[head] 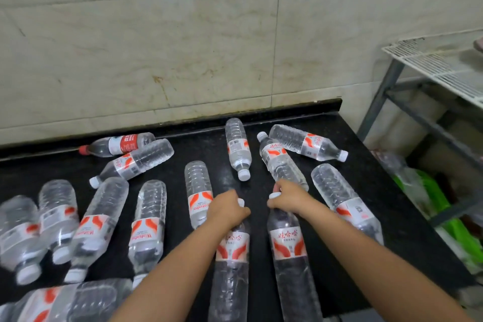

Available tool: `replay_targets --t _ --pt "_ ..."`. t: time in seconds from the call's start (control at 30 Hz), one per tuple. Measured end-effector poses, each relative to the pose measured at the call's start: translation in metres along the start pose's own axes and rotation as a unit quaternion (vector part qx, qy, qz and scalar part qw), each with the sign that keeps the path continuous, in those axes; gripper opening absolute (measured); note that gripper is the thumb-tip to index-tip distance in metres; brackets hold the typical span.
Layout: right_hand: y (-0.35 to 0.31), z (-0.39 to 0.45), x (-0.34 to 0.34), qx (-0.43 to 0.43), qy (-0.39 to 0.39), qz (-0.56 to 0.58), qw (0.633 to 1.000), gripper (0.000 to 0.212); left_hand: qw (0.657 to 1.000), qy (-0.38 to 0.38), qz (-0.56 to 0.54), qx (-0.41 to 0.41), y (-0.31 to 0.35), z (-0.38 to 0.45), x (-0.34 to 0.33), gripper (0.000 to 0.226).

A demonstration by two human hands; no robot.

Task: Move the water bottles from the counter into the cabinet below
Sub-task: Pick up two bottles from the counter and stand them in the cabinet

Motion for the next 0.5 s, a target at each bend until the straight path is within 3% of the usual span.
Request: replay_targets --t 0.07,0.13,0.23,0.4,0.5 --pt "-0.010 -0.027 0.019 0.054 -0.005 -0.042 0.998 0.013 0.999 0.023 -0.034 -0.014 0.004 -0.020 0.016 0.036" --pt "-0.021 -0.058 0.037 0.124 -0.019 -0.085 0.988 0.029 0.999 0.034 -0.028 -0.031 0.008 -0.048 0.035 0.037" --pt "-0.032 -0.112 0.046 0.192 -0.035 -0.172 0.966 0.030 0.996 0.042 0.033 -0.072 0.013 -0.101 0.054 0.032" --pt "-0.023 -0.204 0.016 0.297 0.026 -0.296 0.907 0.021 0.984 0.050 0.119 -0.123 0.008 -0.197 0.049 0.029" --pt "-0.004 -0.242 -0.011 0.304 0.073 -0.294 0.903 0.018 0.969 0.049 0.178 -0.161 -0.001 -0.240 0.028 0.034"
Point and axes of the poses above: each hand's wrist, its own z-axis towards the middle knuckle, its own x-axis out of the back of the hand, y = z × x, the point moved 4 cm from there along z, towards the middle knuckle, and after that the axes turned 11 degrees about -z, right-handed, at the moved point
